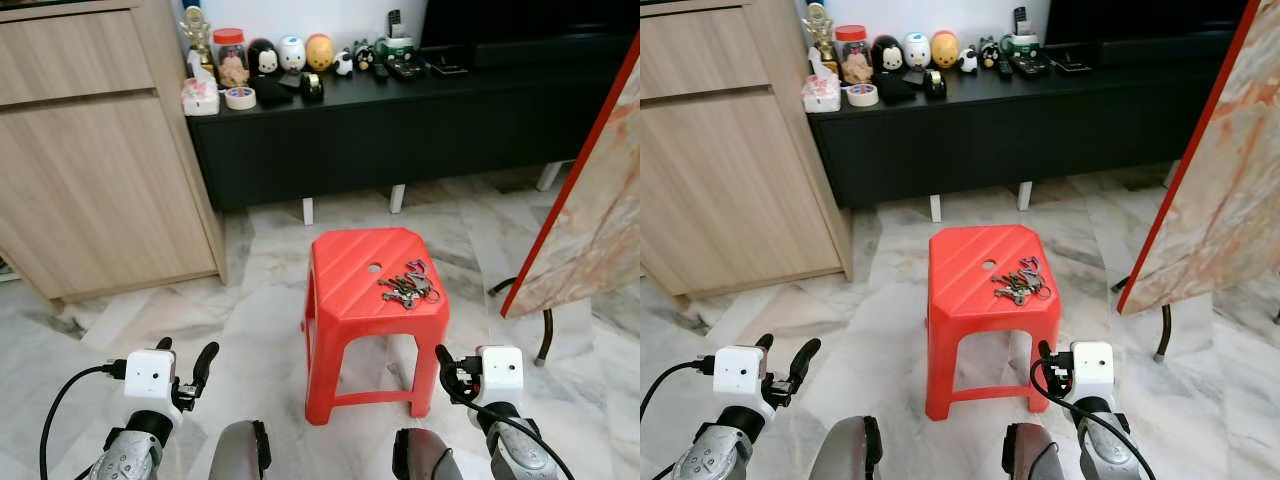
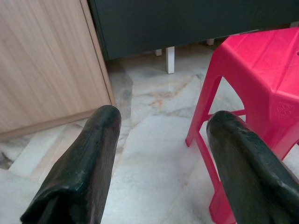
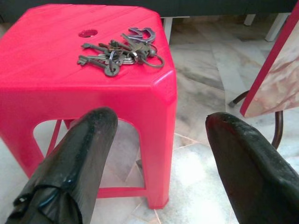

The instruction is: Hang keys on a hook

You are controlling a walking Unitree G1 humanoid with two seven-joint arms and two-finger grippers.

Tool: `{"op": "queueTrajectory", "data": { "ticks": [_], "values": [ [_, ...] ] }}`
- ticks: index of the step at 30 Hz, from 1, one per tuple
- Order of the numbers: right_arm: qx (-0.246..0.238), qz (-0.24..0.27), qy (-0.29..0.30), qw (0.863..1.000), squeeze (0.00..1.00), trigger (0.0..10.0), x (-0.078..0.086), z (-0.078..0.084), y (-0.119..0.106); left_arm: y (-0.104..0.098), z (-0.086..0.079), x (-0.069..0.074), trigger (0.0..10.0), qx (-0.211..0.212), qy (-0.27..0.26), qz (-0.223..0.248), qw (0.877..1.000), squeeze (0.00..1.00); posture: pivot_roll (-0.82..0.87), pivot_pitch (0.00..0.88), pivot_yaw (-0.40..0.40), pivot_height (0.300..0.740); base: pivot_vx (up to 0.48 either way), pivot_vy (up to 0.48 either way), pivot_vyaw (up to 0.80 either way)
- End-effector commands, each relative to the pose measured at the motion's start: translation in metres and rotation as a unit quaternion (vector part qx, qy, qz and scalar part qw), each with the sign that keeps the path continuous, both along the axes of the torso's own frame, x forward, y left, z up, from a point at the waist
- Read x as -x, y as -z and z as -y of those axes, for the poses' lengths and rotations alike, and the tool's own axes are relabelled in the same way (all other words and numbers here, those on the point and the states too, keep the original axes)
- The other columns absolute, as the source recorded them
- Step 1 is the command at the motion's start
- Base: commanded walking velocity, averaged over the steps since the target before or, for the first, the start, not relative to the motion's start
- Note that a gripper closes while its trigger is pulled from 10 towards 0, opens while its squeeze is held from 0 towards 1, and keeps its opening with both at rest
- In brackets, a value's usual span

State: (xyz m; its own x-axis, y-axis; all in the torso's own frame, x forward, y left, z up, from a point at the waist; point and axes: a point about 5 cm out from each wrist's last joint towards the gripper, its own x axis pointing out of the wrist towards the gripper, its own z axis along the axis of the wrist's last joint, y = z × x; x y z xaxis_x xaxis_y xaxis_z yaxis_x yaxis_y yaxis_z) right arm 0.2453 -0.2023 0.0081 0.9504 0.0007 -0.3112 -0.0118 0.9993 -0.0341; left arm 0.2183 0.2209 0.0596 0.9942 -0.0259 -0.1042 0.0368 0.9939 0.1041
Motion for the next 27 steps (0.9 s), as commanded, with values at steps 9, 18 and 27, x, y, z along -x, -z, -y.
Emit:
{"op": "queueTrajectory", "data": {
  "ticks": [9, 18, 27],
  "values": [
    [0.004, -0.001, -0.008, 1.0, 0.0, 10.0, -0.0017, -0.0023, 0.0007, 0.0022, -0.0012, -0.0001, 10.0, -0.007, 0.001, -0.007, 1.0, 0.0, 0.04, 0.0, -0.003, 0.58, 0.261, 0.0, 0.0],
    [-0.009, 0.001, 0.002, 1.0, 0.0, 10.0, -0.0012, -0.0017, 0.0006, 0.002, -0.0012, -0.0003, 10.0, -0.008, 0.0, -0.007, 1.0, 0.0, 0.04, 0.0, -0.005, 0.58, 0.265, 0.0, 0.36],
    [-0.006, 0.0, 0.012, 1.0, 0.0, 10.0, -0.0002, 0.0014, 0.0012, 0.0027, 0.0001, 0.0004, 10.0, -0.007, 0.002, -0.007, 1.0, 0.0, 0.04, 0.0, -0.007, 0.58, 0.267, 0.0, 0.0]
  ]
}}
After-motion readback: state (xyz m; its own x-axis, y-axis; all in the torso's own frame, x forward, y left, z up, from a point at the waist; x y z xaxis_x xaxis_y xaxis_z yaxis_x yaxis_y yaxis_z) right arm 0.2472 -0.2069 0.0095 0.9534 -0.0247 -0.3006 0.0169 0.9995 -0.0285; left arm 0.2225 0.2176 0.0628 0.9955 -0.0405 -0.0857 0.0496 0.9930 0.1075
